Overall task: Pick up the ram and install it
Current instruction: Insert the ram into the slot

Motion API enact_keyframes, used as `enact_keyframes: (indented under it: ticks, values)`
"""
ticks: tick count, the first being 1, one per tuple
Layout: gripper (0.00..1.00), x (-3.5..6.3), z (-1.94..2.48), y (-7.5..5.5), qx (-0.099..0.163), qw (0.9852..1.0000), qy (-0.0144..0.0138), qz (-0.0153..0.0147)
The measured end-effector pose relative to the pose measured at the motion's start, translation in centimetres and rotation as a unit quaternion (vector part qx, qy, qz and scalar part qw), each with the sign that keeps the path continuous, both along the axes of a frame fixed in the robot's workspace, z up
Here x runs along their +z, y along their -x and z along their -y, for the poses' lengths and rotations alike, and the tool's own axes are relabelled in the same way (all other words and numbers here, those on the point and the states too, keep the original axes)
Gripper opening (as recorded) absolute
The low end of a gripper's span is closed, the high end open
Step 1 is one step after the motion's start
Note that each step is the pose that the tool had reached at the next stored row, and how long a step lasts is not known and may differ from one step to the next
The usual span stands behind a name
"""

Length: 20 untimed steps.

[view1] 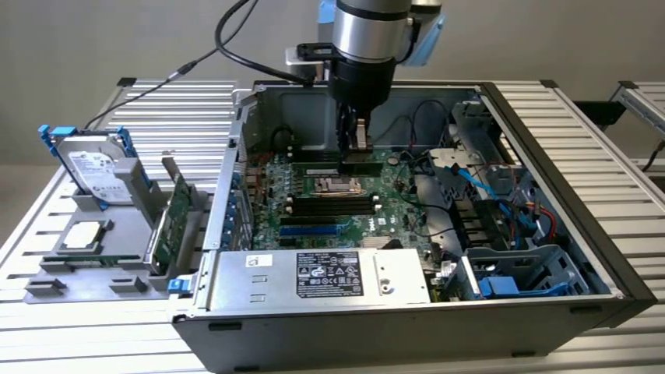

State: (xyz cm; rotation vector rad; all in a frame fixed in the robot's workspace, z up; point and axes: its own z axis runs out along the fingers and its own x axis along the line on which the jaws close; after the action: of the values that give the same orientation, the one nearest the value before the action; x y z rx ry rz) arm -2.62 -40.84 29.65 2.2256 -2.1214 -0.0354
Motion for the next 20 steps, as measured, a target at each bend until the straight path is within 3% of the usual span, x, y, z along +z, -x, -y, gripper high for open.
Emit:
enact_keyframes:
  ticks: [20]
  values:
    - [0.14,-3.65,0.05,0.1,-0.018,0.9998,-0.0001,0.0008]
